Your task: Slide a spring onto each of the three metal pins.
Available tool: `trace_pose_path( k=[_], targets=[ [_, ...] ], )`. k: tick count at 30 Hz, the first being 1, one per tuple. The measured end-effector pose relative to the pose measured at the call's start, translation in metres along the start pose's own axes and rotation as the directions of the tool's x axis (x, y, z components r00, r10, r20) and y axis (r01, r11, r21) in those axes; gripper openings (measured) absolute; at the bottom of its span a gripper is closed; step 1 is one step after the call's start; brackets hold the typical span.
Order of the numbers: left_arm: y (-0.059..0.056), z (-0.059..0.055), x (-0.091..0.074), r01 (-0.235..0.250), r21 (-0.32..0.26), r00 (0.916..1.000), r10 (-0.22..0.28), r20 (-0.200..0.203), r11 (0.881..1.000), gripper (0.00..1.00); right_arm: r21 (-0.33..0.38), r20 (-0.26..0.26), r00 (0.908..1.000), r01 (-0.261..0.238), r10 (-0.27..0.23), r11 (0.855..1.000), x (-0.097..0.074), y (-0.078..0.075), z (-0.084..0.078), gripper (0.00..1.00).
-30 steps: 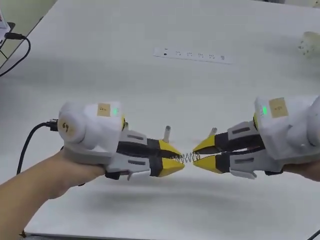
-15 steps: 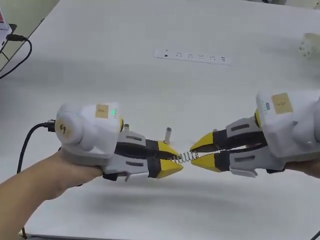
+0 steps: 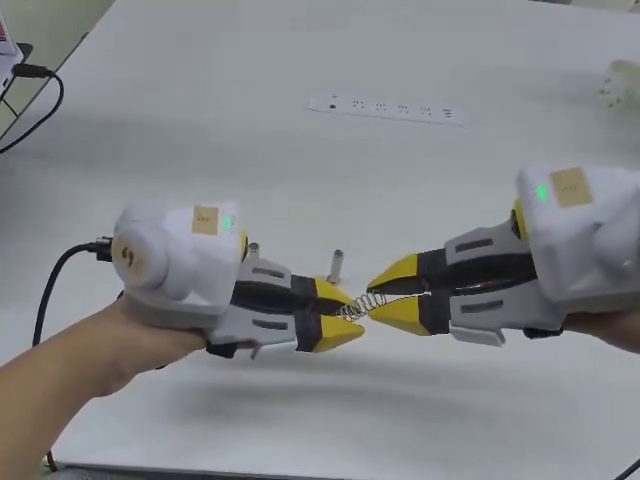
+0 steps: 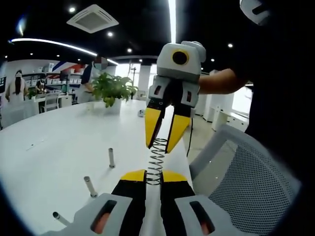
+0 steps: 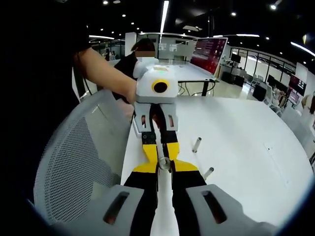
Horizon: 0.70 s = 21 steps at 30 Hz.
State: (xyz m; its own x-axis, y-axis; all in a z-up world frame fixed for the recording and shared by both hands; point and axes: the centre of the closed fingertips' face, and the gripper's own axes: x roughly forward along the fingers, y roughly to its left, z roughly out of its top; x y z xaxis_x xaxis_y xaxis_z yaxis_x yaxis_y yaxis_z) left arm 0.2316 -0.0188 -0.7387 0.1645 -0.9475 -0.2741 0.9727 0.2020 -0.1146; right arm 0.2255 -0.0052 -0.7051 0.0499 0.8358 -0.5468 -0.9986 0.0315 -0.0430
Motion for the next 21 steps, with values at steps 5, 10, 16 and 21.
trace_pose_path(
  k=[5, 10, 16, 21],
  targets=[
    [0.003, -0.001, 0.0, -0.009, 0.002, 1.0, 0.009, -0.003, 1.0, 0.02, 0.01, 0.018, 0.9997, 0.013, -0.014, 1.0, 0.003, -0.001, 0.002, 0.07],
    [0.004, -0.002, 0.002, -0.01, 0.002, 0.9999, 0.01, -0.007, 1.0, 0.02, 0.017, 0.034, 0.9991, 0.025, -0.025, 1.0, 0.005, -0.001, 0.003, 0.07],
    [0.004, -0.003, 0.002, -0.012, 0.006, 0.9999, 0.012, -0.007, 1.0, 0.02, 0.026, 0.044, 0.9985, 0.03, -0.031, 0.999, 0.006, -0.001, 0.004, 0.07],
    [0.001, -0.001, 0.004, -0.006, 0.015, 1.0, 0.006, -0.004, 1.0, 0.02, 0.037, 0.078, 0.9967, 0.019, -0.021, 0.999, 0.011, -0.001, 0.013, 0.07]
  ],
)
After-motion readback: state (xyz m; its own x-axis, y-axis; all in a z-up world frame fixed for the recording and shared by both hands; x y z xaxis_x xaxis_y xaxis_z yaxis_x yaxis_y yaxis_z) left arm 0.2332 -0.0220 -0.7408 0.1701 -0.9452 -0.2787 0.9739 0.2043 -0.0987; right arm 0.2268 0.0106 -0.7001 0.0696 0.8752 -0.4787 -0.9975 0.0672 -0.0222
